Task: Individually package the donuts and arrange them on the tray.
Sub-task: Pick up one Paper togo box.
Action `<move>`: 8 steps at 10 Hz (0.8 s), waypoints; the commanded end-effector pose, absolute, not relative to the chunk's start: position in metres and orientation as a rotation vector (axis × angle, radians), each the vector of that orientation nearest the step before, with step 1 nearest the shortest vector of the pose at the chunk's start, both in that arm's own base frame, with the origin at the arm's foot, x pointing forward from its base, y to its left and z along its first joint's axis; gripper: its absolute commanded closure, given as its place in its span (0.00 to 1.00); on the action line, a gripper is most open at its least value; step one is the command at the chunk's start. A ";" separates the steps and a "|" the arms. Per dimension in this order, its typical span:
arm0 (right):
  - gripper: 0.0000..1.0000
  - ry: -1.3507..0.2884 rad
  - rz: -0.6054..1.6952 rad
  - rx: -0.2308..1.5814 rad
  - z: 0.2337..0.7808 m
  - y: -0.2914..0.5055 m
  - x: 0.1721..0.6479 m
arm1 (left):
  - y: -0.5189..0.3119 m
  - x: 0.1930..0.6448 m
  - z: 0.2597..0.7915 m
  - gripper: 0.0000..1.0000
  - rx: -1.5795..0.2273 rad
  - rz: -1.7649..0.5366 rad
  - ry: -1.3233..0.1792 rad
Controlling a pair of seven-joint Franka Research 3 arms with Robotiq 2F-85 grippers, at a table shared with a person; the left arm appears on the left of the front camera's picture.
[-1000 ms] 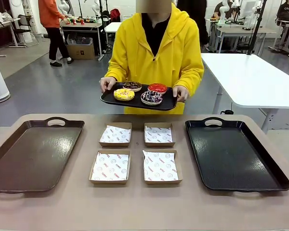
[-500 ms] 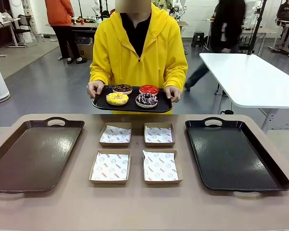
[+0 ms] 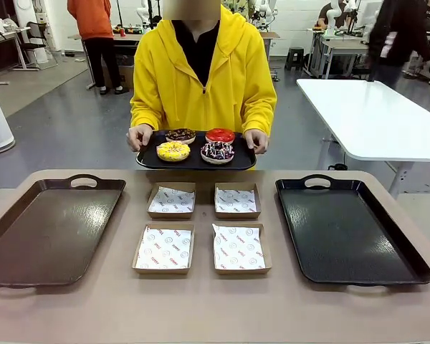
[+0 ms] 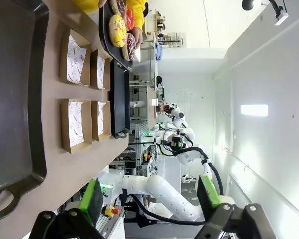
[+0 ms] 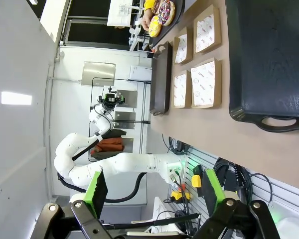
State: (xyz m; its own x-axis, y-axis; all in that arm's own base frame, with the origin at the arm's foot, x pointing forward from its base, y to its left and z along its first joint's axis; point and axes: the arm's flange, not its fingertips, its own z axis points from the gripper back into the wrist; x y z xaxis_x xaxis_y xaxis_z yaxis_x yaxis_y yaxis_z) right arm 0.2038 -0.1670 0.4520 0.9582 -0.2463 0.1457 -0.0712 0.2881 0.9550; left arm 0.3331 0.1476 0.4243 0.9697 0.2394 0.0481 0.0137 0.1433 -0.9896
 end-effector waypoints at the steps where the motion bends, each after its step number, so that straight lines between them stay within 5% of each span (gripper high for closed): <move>1: 0.00 -0.296 -0.110 1.290 0.453 -0.168 0.205 | 0.149 0.332 0.426 0.00 -1.427 0.163 -0.218; 6: 0.00 -0.296 -0.110 1.290 0.453 -0.168 0.205 | 0.148 0.333 0.424 0.00 -1.421 0.164 -0.213; 8: 0.00 -0.296 -0.110 1.290 0.453 -0.168 0.205 | 0.112 0.343 0.466 0.00 -1.204 0.110 -0.235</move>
State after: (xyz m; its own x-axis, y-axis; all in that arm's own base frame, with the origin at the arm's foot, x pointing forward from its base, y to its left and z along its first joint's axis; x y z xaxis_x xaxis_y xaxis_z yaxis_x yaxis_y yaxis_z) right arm 0.2040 -0.1662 0.4522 0.9591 -0.2437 0.1439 -0.0695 0.2899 0.9545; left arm 0.3416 0.1328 0.4410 0.9703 0.2226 0.0949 0.0406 0.2366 -0.9707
